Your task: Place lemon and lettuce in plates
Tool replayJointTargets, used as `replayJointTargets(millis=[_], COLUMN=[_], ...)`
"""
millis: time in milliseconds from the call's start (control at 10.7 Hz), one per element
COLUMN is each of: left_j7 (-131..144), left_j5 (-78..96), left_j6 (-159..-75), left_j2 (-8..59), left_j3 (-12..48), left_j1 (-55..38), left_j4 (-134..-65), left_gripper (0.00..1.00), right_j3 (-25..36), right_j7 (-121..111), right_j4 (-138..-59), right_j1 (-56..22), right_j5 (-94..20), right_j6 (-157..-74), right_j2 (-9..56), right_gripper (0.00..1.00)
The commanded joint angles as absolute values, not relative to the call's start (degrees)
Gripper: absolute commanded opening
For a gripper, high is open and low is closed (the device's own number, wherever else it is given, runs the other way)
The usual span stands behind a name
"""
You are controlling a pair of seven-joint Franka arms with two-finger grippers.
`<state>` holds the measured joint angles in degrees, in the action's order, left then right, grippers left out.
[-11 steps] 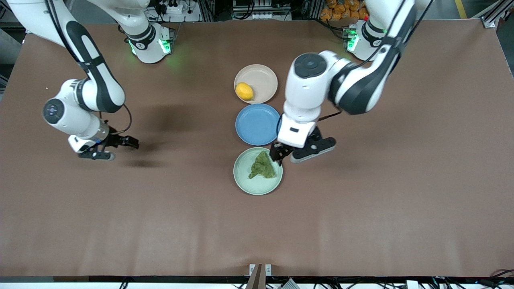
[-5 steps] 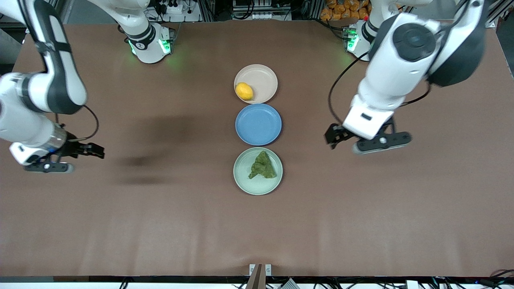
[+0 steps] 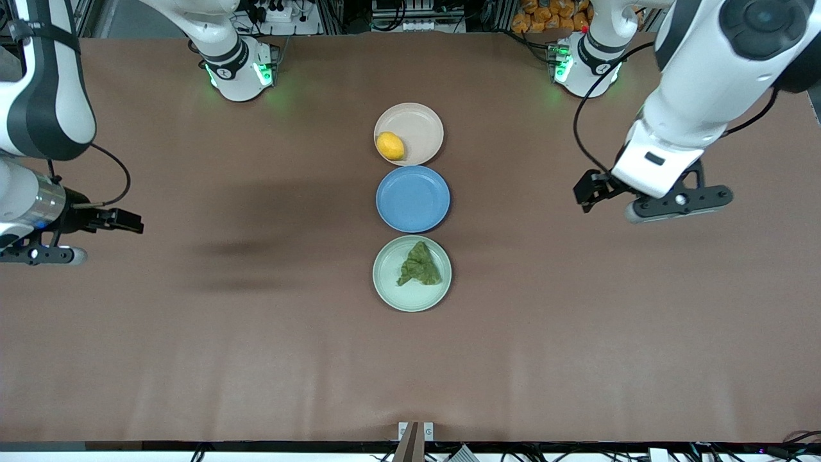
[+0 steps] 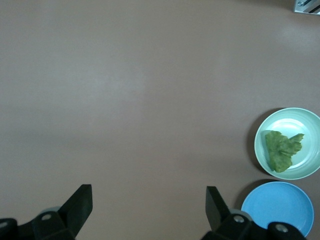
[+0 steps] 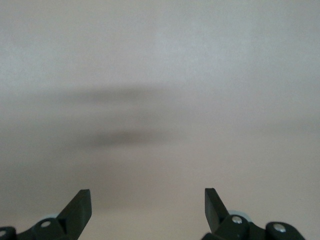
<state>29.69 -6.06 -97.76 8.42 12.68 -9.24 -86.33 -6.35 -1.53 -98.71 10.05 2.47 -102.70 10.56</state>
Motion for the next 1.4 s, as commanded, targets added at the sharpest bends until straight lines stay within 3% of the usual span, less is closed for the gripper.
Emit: replayJointTargets(millis=[0,187,373,933,1307], left_j7=[28.04,26.03,21.37,16.0,14.95], left_j5=[-4.48,-2.22,-0.97,-0.7,-0.7], left_j6=[-93.09,-90.89,-89.31,-86.4,-86.22], left_j2=[4.05,2.99,1.32,-1.23,-1.49], left_j3=[12.48,13.09,13.1,12.48,12.57], left_j1=[-8.18,-4.23,-1.06,3.16,4.22], left_j4=[-88.07,-87.98,-88.15,-87.98,-87.8], left_gripper=[1.0,1.0,1.0,1.0,1.0], right_j3=[-6.42,-5.45,0.32,1.85,1.32], right_j7=[-0.26,-0.26,-0.44,-0.53,-0.26], right_j4=[-108.16,-112.75,-111.54,-97.23,-92.9], right_j1=[7.92,5.2,-0.41,0.53,3.78], right_j5=[3.25,3.25,2.99,1.16,-0.35], right_j6=[-103.87,-104.59,-104.06,-102.92,-96.15], right_j2=[2.67,-1.83,-3.07,-3.16,-3.34], right_gripper=[1.0,1.0,1.0,1.0,1.0])
